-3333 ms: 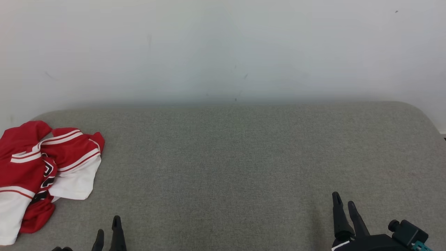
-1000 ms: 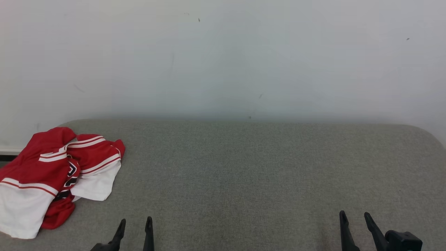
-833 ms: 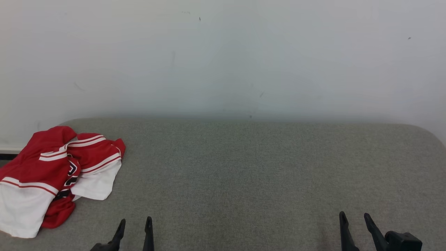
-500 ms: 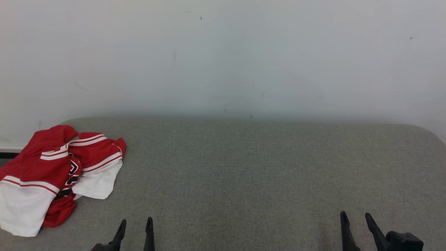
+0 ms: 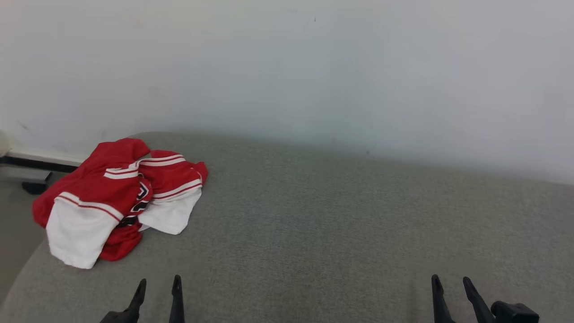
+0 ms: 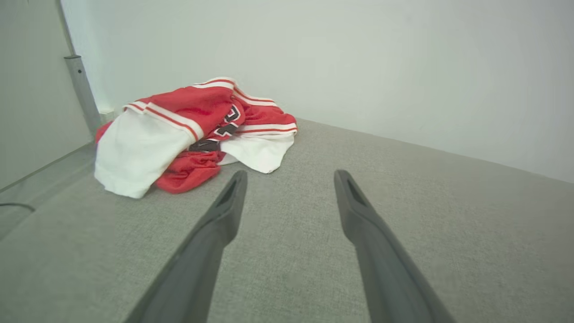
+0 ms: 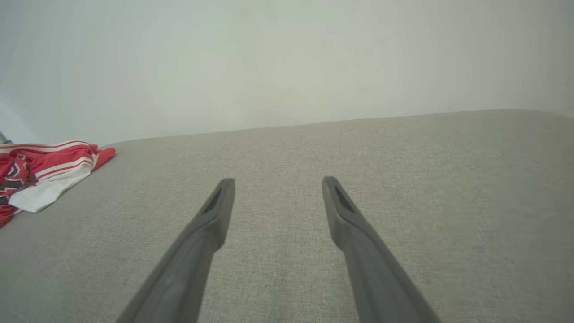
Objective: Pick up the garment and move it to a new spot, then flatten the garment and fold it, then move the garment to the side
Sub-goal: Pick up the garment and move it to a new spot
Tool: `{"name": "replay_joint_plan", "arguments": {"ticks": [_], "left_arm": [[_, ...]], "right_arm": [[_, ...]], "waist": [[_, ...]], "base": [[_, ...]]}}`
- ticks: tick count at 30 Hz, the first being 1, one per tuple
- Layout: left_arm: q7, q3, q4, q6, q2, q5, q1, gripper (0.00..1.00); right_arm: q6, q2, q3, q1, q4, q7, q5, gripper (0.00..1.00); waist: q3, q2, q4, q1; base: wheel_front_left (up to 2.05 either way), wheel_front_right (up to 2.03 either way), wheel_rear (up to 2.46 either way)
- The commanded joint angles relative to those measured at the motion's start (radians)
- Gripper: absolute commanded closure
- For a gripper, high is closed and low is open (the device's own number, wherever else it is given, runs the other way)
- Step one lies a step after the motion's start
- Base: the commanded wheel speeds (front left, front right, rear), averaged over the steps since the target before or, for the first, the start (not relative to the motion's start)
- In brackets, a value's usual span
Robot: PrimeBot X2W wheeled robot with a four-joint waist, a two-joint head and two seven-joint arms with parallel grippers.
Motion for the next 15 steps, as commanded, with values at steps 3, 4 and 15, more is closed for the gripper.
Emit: {"name": "replay_joint_plan", "arguments": {"ticks": [3,4,15], "left_arm": [[0.007,0.010,-0.016,0.009,0.021,-0.001,0.008,0.00],[0.009,0.017,-0.020,0.013,0.026,-0.005,0.012,0.00],[-0.005,0.074,-0.087,0.055,0.042,-0.039,0.054,0.00]], "right_arm": [[0.004,0.001,0.015,-0.011,0.011,-0.016,0.018,0.00],[0.003,0.000,0.024,-0.017,0.016,-0.019,0.024,0.00],[0.004,0.000,0.115,-0.113,0.068,-0.031,0.030,0.00]], "waist": [[0.007,0.0000,0.160,-0.0001],[0.008,0.0000,0.180,-0.0001],[0.073,0.0000,0.297,-0.0001]], "base": [[0.00,0.00,0.00],[0.00,0.00,0.00],[0.00,0.00,0.00]]}}
